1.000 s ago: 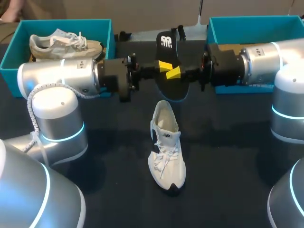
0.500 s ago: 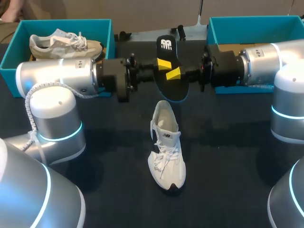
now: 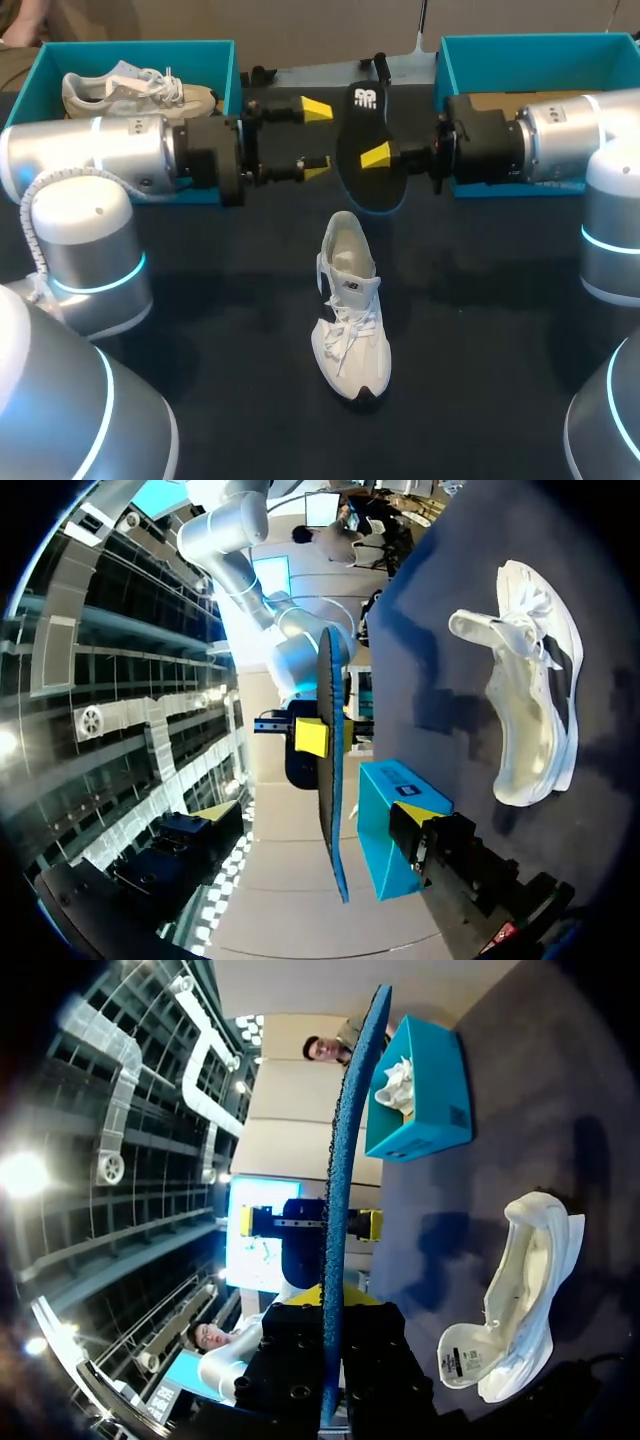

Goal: Take the shoe out of the shoebox, open the shoe tongue, remove and reinsert the insole, then place the shoe into the shoebox

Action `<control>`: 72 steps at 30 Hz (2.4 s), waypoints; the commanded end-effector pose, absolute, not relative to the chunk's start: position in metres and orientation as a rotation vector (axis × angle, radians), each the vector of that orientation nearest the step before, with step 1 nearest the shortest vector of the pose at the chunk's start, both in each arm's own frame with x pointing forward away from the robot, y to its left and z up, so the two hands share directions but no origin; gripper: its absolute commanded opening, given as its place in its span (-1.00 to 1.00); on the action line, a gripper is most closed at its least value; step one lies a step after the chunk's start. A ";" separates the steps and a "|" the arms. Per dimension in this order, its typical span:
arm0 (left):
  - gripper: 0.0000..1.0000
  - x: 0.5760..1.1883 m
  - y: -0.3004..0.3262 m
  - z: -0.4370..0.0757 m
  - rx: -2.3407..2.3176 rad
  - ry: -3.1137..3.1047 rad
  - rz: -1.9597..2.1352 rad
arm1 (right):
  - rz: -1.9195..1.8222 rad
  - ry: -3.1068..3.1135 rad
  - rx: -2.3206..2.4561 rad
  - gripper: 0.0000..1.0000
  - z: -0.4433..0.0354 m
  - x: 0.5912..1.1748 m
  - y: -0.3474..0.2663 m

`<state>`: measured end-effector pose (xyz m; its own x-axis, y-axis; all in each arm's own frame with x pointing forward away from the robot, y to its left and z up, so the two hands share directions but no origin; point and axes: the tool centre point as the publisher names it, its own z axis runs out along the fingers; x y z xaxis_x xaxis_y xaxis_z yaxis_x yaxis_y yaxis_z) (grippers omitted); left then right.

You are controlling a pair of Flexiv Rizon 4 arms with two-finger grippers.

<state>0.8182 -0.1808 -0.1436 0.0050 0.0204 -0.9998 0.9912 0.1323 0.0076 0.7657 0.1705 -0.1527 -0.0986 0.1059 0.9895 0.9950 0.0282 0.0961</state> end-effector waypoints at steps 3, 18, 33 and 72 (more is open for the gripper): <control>1.00 0.811 -0.151 -0.145 1.050 1.405 -1.175 | -1.255 -1.381 -1.249 -1.00 -0.150 0.762 0.159; 1.00 0.808 -0.116 -0.181 0.783 1.888 -1.461 | -1.515 -1.596 -1.077 -1.00 -0.136 0.765 0.153; 1.00 0.786 -0.113 -0.247 0.627 2.232 -1.446 | -1.628 -1.804 -0.854 -1.00 -0.129 0.771 0.160; 1.00 0.792 -0.106 -0.266 0.384 2.375 -1.458 | -1.740 -1.899 -0.587 -1.00 -0.122 0.773 0.164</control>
<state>0.7921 -0.1064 -0.2668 -0.9102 0.0556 -0.4104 0.3914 0.4392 -0.8086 0.7727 0.1622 -0.1214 -0.7855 -0.0173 0.6186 0.6149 0.0909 0.7834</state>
